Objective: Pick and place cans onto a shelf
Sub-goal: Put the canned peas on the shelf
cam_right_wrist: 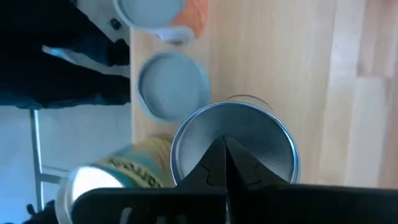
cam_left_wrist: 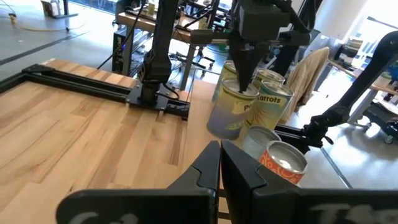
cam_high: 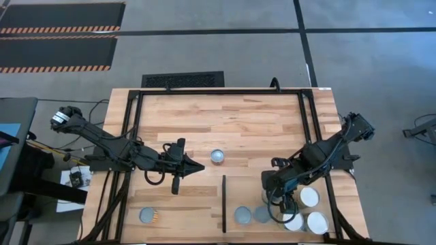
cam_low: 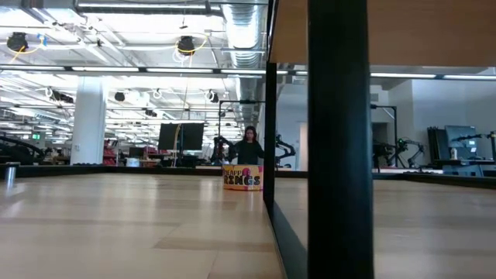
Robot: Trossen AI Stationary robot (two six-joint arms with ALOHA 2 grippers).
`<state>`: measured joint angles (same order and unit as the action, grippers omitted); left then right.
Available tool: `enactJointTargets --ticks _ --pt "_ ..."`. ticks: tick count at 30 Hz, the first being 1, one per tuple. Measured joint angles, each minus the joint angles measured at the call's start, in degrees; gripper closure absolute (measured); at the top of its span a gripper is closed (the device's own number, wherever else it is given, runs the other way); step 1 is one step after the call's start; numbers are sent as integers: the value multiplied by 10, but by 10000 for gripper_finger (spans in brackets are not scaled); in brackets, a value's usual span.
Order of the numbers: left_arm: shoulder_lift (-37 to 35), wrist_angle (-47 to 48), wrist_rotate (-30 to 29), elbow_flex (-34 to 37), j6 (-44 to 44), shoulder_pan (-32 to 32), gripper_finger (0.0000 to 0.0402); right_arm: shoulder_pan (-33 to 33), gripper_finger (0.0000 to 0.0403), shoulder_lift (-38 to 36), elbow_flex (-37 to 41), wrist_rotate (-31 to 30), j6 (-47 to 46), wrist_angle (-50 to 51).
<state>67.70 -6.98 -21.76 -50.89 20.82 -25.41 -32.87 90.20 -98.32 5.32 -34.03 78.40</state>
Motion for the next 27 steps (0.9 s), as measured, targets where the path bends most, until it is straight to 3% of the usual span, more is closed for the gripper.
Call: enactJointTargets --ticks 27 --pt "0 0 -7 0 -1 0 401 -5 397 -10 1 82 -20 72"
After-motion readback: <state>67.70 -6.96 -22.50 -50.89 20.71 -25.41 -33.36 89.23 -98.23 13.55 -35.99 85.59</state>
